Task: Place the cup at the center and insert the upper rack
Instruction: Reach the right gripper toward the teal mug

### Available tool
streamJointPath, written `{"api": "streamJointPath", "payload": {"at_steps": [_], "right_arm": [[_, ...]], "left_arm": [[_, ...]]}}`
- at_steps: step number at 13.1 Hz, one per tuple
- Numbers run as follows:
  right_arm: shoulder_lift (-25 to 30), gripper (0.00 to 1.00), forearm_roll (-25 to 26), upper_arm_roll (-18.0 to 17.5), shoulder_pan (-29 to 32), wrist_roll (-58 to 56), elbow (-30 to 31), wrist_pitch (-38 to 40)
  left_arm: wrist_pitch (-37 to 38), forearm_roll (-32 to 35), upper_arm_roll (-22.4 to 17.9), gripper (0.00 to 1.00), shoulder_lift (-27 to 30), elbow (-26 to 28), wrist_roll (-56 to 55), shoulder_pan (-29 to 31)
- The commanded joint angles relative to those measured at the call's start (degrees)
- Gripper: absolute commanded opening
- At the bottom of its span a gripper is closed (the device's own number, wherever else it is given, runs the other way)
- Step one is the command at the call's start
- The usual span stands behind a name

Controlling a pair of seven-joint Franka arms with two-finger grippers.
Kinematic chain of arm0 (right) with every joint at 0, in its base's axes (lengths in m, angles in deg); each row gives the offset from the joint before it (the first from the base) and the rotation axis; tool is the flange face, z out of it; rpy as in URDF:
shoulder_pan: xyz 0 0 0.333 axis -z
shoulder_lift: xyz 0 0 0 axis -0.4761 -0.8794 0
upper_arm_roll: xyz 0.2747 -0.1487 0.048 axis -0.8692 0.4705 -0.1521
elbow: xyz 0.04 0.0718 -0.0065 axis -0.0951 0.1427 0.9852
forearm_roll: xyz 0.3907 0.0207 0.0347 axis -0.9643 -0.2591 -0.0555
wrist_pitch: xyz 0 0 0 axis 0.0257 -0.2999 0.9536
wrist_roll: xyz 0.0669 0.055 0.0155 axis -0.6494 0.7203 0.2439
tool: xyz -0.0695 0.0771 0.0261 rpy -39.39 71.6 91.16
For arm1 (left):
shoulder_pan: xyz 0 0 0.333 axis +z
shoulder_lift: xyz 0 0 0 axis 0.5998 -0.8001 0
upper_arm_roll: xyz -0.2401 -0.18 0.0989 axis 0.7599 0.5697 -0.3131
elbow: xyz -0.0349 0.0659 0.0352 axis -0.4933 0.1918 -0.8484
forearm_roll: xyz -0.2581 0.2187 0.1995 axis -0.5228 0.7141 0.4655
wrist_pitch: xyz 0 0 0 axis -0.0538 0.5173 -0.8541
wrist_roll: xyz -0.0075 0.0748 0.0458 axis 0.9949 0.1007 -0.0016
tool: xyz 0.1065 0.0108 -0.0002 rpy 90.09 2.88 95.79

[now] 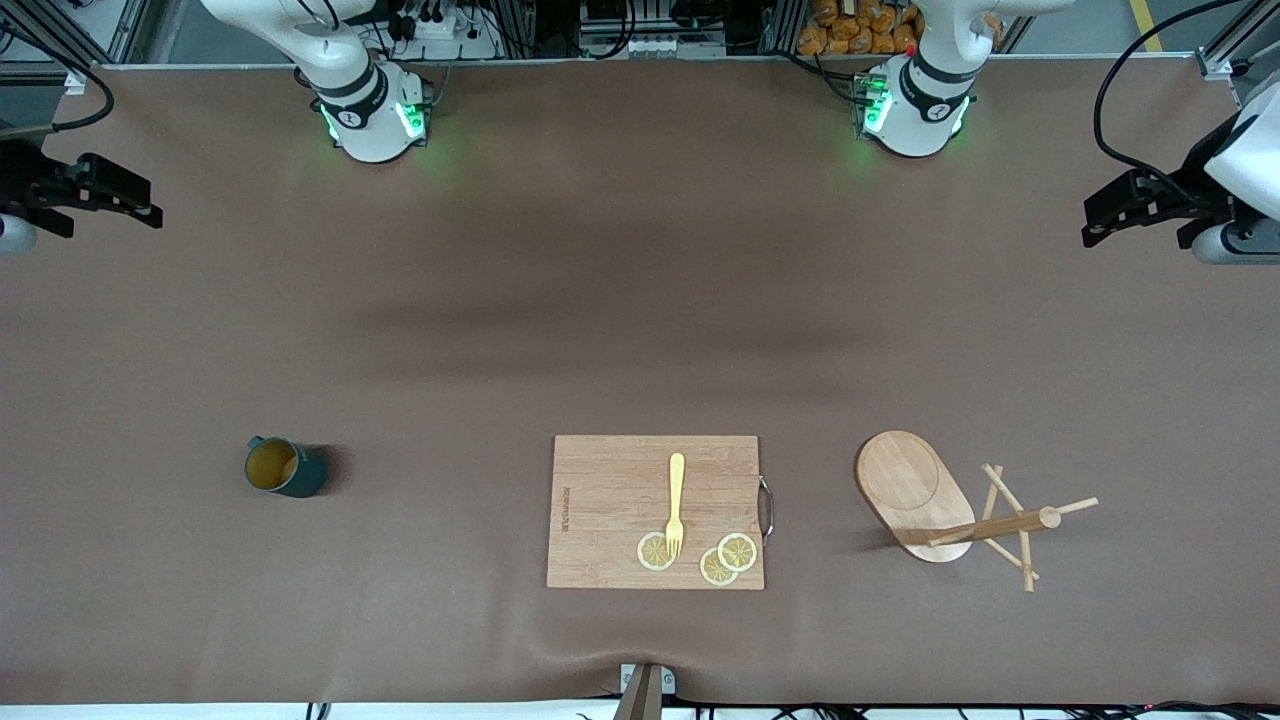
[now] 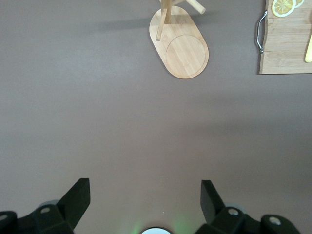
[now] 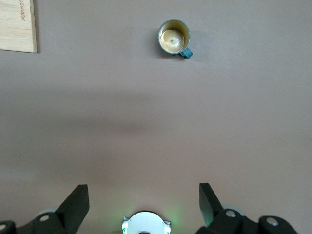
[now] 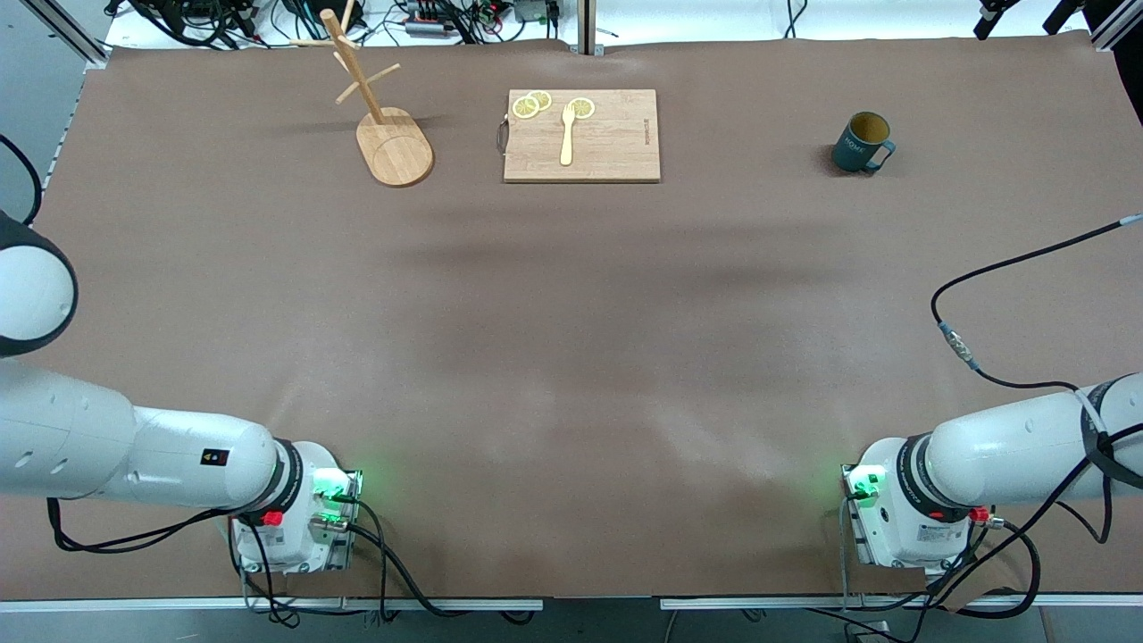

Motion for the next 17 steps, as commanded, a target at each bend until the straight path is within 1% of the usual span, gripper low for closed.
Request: {"api": "streamJointPath", "payload": {"at_steps": [1, 4, 9, 12, 17], "right_arm": [[0.60, 1.00, 0.52, -0.25, 0.37, 0.38, -0.12, 0.63], [0.69, 1.00, 0.52, -0.25, 0.37, 0.29, -0.12, 0.63], [0.16, 1.00, 0.61, -0.25, 0.37, 0.47, 0.49, -0.25], [-0.89, 1.00, 0.61, -0.25, 0.28, 0.29, 2.43, -4.72], [-5.28, 1.00, 0.43, -0.25, -0.07, 0.29, 2.69, -9.12]], "left_arm": [[0.89, -0.11, -0.72, 1.00, 0.75, -1.10, 0.37, -0.59], [1.50, -0.11, -0.89, 1.00, 0.49, -2.44, 0.47, -0.32], [1.50, -0.20, -0.98, 1.00, 0.31, -2.35, 0.20, -0.41], [1.50, -0.20, -0.98, 1.00, 0.40, -2.17, 0.38, -0.41], [1.68, -0.20, -0.72, 1.00, 0.49, -1.91, -0.06, -0.50]]}}
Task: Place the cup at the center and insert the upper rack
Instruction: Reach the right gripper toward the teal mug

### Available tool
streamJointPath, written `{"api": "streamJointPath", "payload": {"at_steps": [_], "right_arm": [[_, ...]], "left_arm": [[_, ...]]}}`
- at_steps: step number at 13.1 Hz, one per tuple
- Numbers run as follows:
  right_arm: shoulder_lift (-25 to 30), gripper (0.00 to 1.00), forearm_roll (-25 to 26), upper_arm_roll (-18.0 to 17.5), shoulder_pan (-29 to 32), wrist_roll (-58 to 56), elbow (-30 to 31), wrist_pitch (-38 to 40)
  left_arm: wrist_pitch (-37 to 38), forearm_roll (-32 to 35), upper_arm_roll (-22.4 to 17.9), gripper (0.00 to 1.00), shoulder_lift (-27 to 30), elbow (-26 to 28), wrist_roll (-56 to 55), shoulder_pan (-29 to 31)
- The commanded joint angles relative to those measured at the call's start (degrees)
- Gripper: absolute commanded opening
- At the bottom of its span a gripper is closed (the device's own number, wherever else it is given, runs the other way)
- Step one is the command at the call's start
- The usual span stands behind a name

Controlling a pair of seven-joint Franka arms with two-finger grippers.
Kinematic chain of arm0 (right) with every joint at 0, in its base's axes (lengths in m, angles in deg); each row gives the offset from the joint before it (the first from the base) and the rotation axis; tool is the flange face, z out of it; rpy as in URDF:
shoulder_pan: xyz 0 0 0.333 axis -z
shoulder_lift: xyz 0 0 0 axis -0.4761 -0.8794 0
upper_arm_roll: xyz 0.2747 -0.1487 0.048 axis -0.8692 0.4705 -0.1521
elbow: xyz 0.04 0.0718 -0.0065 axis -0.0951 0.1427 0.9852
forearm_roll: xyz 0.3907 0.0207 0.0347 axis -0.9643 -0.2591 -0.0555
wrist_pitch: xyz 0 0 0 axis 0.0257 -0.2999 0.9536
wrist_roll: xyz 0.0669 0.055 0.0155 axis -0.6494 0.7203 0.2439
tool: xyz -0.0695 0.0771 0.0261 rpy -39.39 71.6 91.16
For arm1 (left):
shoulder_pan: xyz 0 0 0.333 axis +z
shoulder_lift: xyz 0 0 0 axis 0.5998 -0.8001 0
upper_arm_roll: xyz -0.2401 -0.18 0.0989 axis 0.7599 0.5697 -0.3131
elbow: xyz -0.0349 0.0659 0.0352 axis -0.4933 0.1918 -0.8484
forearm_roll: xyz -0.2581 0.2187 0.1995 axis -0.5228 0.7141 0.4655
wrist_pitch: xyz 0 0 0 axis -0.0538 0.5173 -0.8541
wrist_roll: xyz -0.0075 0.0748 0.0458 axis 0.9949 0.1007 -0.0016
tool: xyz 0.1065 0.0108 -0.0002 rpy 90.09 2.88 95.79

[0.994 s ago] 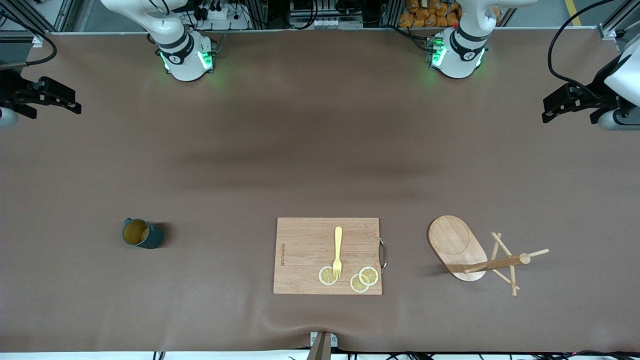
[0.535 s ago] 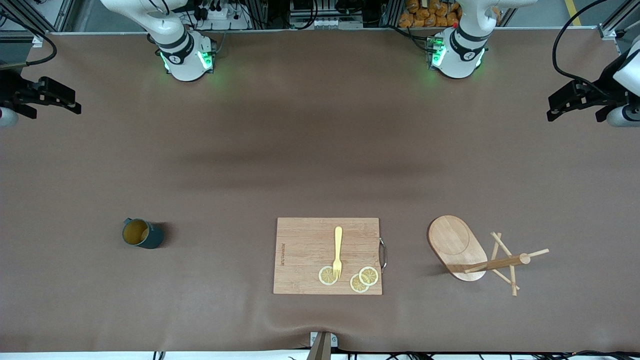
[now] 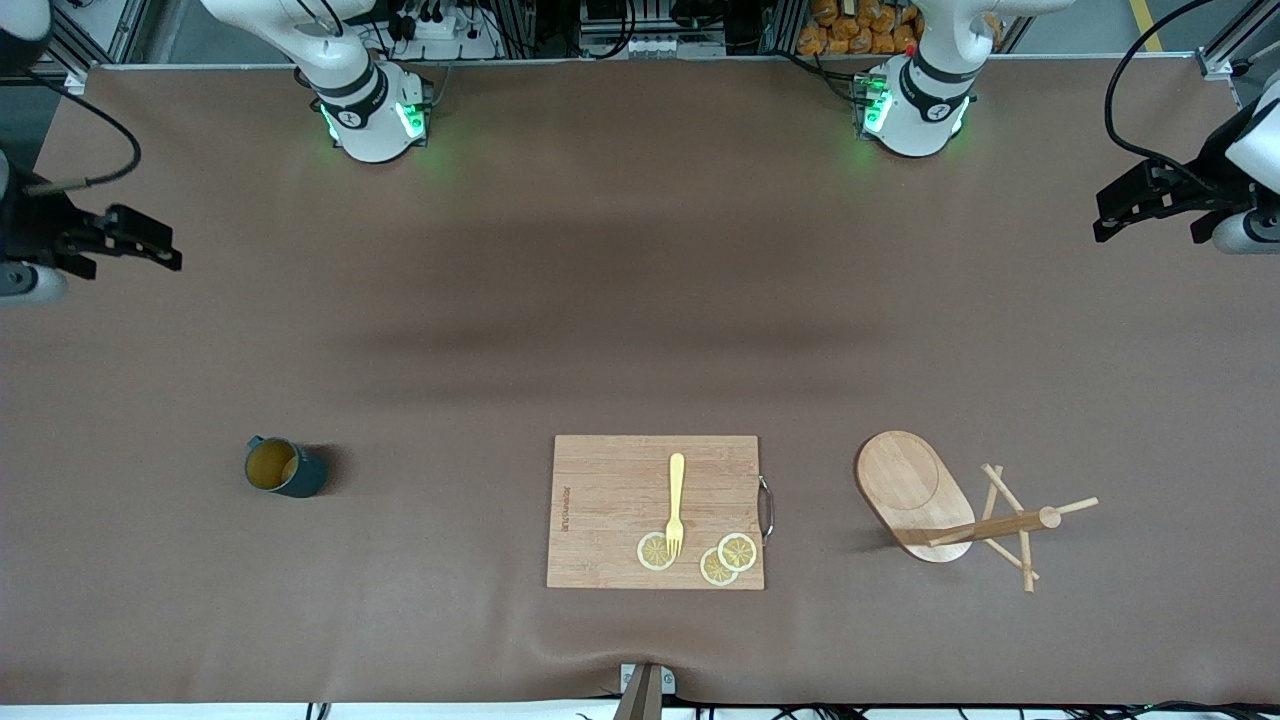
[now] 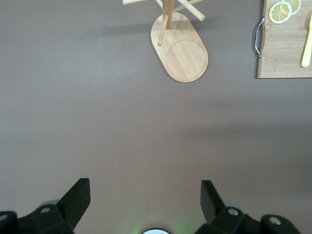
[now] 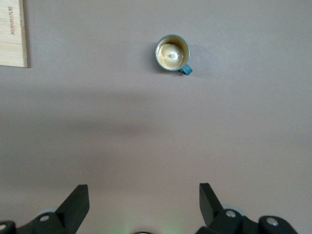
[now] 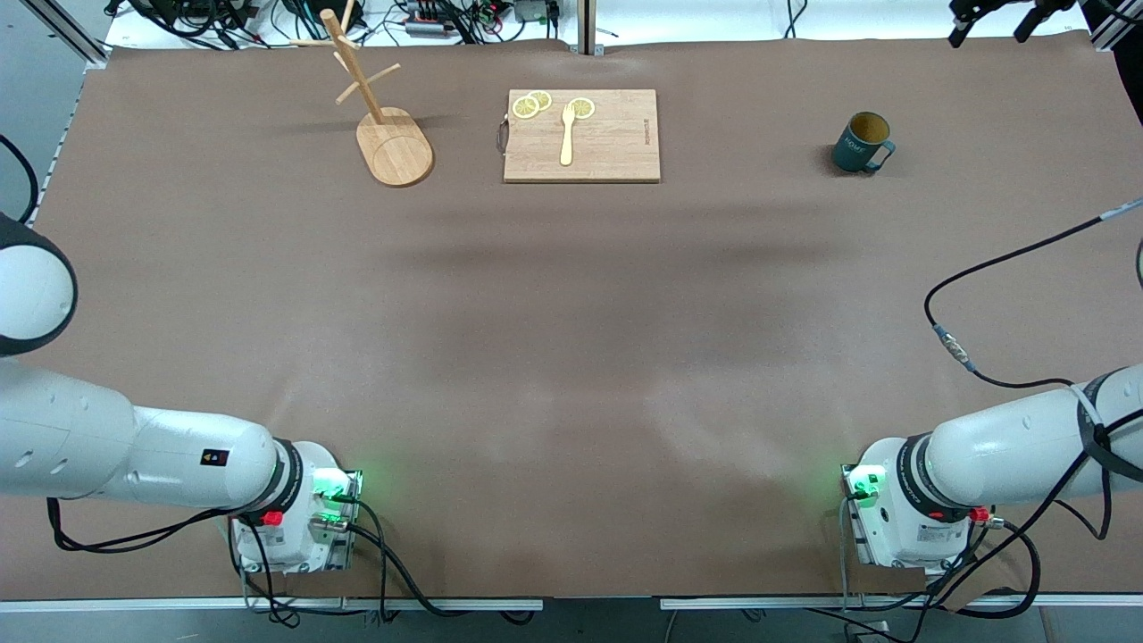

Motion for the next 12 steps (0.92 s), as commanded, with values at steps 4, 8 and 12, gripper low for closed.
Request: {"api": "streamJointPath", "payload": {"at_steps": [4, 8, 12], "right_arm": [[-6.68, 1.00, 0.22, -0.28, -0.14, 0.30, -0.28, -5.76], [-12.13, 1.00, 0.05, -0.28, -0.14, 0.30, 0.24, -10.94], [-18.10, 1.00, -0.13, -0.28, -0.23, 0.30, 3.84, -20.41]], "left_arm": [[0.88, -0.11, -0.25, 1.00, 0.31, 0.01, -0.41, -0.52], [0.70, -0.20, -0.16, 1.00, 0.30, -0.07, -0.41, -0.78], [0.62, -0.20, -0.16, 1.00, -0.31, -0.16, -0.50, -0.61]]}}
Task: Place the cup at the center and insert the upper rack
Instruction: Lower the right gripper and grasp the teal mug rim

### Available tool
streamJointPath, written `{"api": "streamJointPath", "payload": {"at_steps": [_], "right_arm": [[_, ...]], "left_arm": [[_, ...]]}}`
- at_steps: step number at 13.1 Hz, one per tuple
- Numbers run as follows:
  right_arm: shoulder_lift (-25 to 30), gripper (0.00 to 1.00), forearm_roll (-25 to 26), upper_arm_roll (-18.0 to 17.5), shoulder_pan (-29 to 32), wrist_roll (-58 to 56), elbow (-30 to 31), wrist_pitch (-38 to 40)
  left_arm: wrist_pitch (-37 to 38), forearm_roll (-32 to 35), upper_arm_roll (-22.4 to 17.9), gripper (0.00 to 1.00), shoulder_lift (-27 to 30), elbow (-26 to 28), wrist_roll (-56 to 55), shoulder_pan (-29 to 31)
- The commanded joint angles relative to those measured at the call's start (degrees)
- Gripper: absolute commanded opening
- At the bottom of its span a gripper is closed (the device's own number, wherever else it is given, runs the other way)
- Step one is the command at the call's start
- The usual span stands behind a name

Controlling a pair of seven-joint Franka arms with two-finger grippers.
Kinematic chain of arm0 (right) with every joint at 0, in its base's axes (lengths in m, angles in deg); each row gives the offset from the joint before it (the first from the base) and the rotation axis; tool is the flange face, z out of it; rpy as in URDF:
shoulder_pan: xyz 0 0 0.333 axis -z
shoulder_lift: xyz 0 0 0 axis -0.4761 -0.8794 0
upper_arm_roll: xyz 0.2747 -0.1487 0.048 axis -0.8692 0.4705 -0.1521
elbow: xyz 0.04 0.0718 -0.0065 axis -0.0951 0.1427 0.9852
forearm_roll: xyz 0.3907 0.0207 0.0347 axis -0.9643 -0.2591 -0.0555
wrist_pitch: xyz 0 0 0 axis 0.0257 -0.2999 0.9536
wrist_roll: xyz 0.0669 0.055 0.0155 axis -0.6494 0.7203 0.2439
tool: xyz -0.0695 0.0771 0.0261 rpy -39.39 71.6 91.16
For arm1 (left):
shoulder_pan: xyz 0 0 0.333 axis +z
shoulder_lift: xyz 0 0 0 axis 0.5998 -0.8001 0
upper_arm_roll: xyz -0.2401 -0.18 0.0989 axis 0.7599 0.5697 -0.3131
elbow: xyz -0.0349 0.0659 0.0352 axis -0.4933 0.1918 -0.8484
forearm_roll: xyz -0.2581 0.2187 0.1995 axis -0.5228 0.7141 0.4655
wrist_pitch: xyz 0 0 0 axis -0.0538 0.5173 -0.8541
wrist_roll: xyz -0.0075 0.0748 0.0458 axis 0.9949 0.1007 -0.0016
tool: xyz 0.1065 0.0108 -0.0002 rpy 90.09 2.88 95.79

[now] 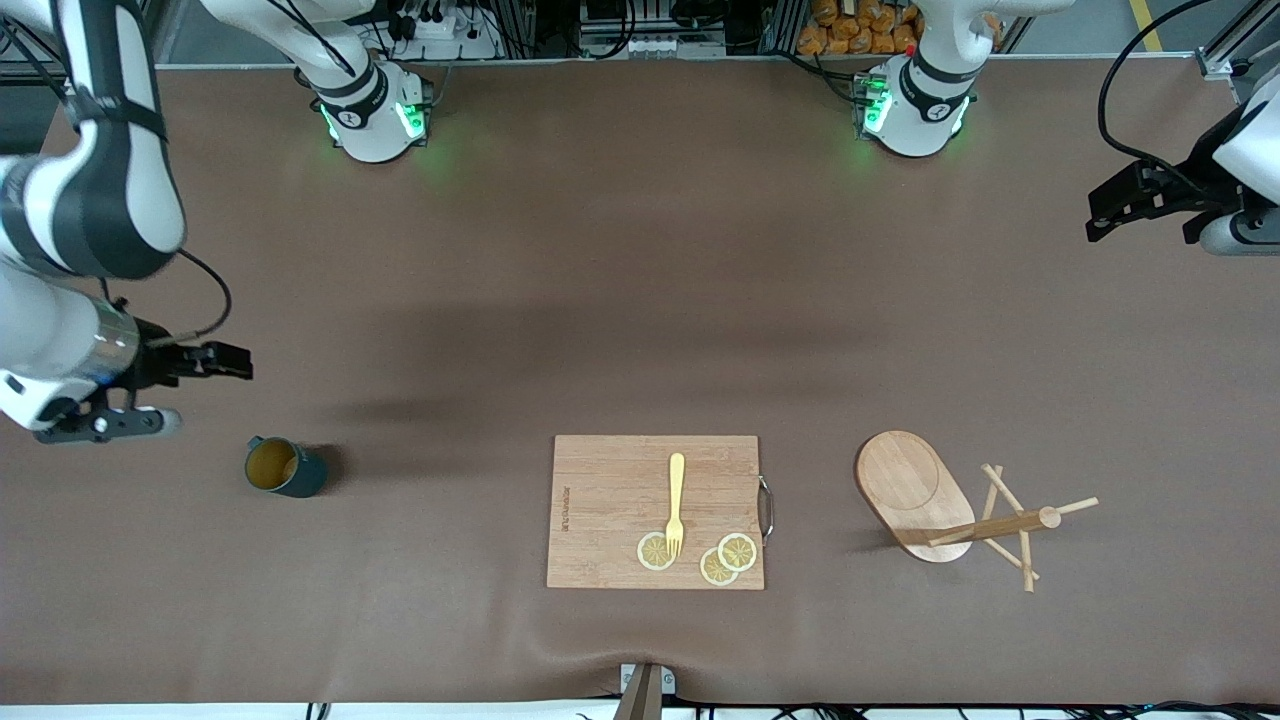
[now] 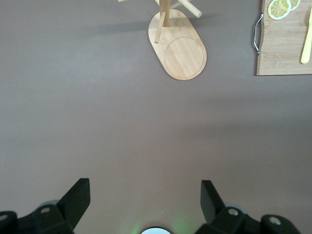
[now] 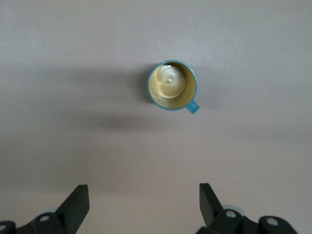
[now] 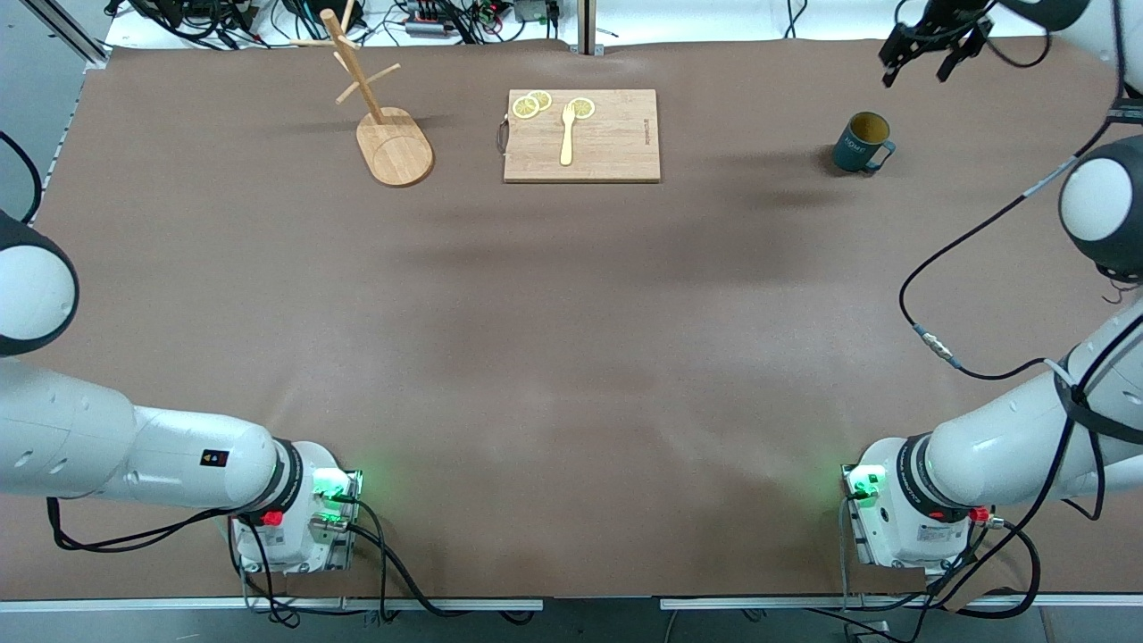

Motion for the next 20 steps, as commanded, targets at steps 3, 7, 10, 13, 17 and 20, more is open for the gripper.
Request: {"api": "streamJointPath", "payload": {"at_steps": [3, 7, 10, 13, 17, 20], "right_arm": [[-7.61, 1.00, -0.09, -0.13, -0.51, 0.21, 3.37, -13.21], [-12.27, 1.00, -0.18, -0.13, -2.09, 0.30, 3.37, -19.27], [-14.39, 1.00, -0.18, -0.13, -2.36, 0.30, 3.29, -21.92], [-15.44, 1.00, -0.09, -0.13, -2.53, 0.21, 3.29, -24.56], [-17.20, 1.00, -0.09, -0.13, -2.36, -1.79, 3.37, -26.49], [-17.30, 0.59, 0.00, -0.13, -2.01, -5.75, 3.29, -26.41]], "left_arm": [[0.44, -0.28, -0.24, 1.00, -0.13, -0.44, -0.35, -0.12], [0.18, -0.46, -0.24, 1.00, -0.13, -0.36, -0.43, 0.05], [0.18, -0.29, -0.24, 1.00, -0.13, -0.27, -0.43, 0.05], [0.18, -0.37, -0.24, 1.00, -0.13, -0.18, -0.43, -0.04], [0.53, -0.64, -0.50, 1.00, 0.31, -0.09, -0.17, 0.31], [0.35, -0.64, -0.51, 1.00, -0.04, -0.18, -0.43, 0.41]]}}
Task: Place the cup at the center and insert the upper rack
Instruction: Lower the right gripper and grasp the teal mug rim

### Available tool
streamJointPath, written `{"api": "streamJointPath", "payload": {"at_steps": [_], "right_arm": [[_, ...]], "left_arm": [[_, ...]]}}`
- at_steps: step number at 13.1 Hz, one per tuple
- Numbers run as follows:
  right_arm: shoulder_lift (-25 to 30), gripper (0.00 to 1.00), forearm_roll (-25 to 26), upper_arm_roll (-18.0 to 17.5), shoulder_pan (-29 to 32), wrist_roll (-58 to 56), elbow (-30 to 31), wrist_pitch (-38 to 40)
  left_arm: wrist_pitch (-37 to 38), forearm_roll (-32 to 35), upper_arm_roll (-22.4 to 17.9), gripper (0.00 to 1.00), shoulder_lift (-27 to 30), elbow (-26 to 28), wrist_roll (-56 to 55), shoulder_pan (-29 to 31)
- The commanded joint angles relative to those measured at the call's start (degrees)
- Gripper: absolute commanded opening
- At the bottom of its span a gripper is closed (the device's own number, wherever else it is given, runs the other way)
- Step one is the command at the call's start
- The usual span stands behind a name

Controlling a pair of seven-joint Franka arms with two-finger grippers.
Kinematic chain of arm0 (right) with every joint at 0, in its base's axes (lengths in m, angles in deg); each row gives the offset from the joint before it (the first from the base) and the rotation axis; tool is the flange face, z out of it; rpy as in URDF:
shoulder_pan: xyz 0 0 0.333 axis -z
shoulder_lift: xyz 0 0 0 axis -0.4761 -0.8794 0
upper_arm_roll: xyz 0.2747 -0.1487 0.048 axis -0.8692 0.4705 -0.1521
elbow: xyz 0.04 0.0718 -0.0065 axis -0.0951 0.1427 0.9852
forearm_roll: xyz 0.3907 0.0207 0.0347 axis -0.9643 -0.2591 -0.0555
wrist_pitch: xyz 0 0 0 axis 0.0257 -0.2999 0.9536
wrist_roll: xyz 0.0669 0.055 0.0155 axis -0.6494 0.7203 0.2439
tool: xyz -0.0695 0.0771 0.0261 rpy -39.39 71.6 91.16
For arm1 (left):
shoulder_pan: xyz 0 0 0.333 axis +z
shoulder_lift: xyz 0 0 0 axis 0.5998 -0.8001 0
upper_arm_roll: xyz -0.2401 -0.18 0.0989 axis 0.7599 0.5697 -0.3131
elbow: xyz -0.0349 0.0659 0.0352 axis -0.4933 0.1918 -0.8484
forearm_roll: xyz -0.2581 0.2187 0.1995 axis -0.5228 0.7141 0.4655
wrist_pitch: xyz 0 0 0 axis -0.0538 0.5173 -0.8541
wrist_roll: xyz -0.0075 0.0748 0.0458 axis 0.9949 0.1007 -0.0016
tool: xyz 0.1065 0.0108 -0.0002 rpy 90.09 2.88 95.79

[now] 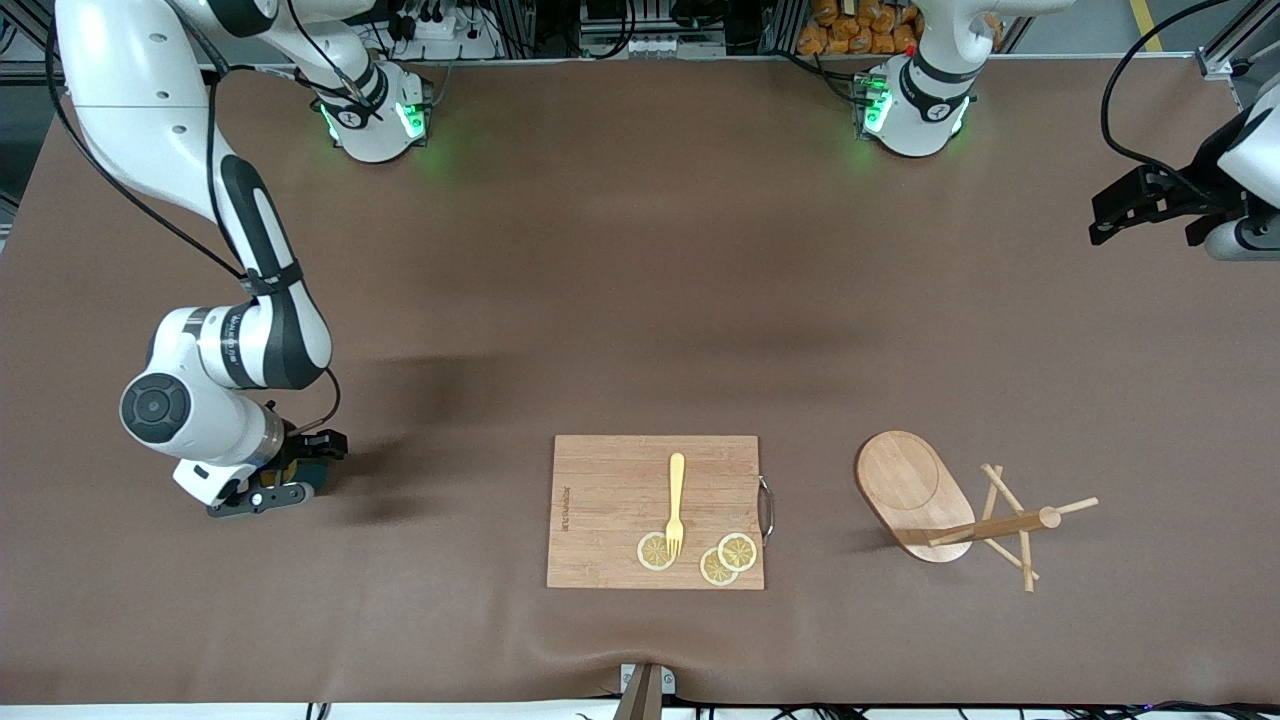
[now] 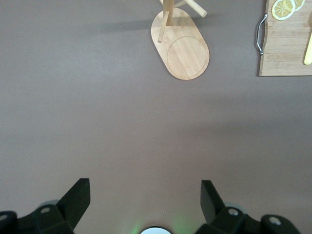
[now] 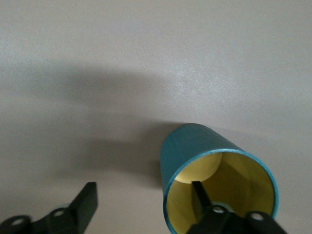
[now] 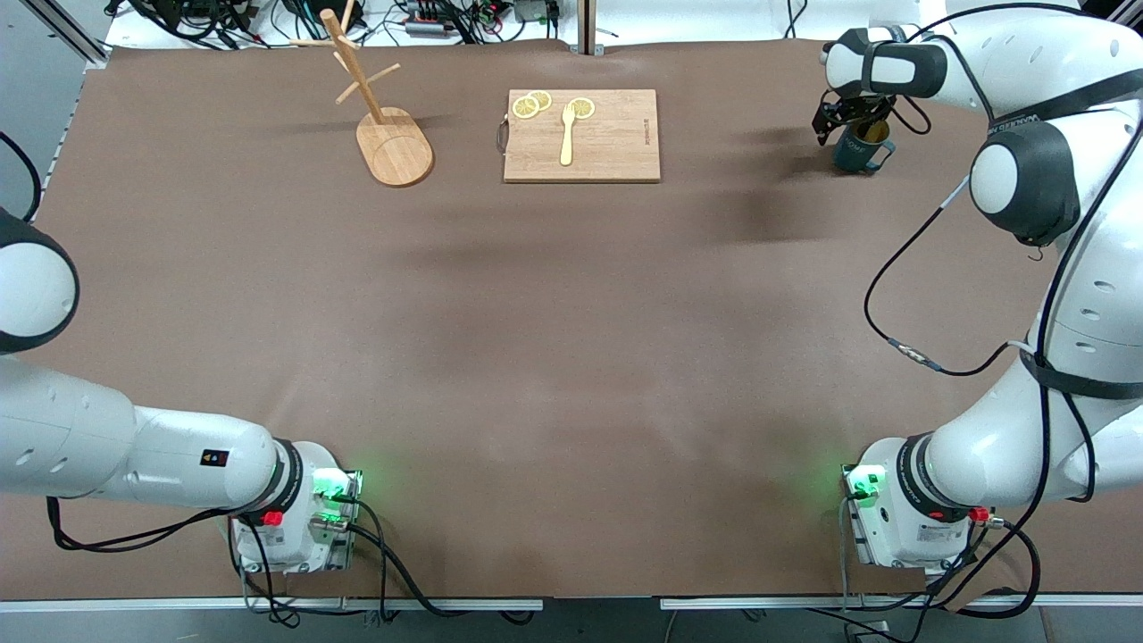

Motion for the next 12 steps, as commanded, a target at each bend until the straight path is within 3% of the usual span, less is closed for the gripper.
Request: {"api": "streamJointPath", "payload": {"at_steps": [1, 3, 7, 12], "right_arm": [[-0.28, 0.45, 0.00, 0.10, 0.28, -3.75, -0.46, -0.17], [-0.28, 0.24, 0.00, 0.10, 0.36, -5.95, -0.46, -0.08], [-0.19, 0.02, 0.09, 0.10, 0.36, -6.05, -0.55, 0.27], [0.16, 0.00, 0.00, 0.10, 0.28, -5.96, -0.72, 0.36]], "left_arm": [[0.45, -0.64, -0.03, 1.00, 0.22, -0.22, -0.44, 0.18], [0.45, -0.64, -0.03, 1.00, 0.40, -0.22, -0.26, 0.27], [0.45, -0.64, -0.03, 1.00, 0.31, -0.22, -0.35, 0.27], [0.63, -0.64, -0.12, 1.00, 0.66, -0.04, 0.18, 0.71]]}}
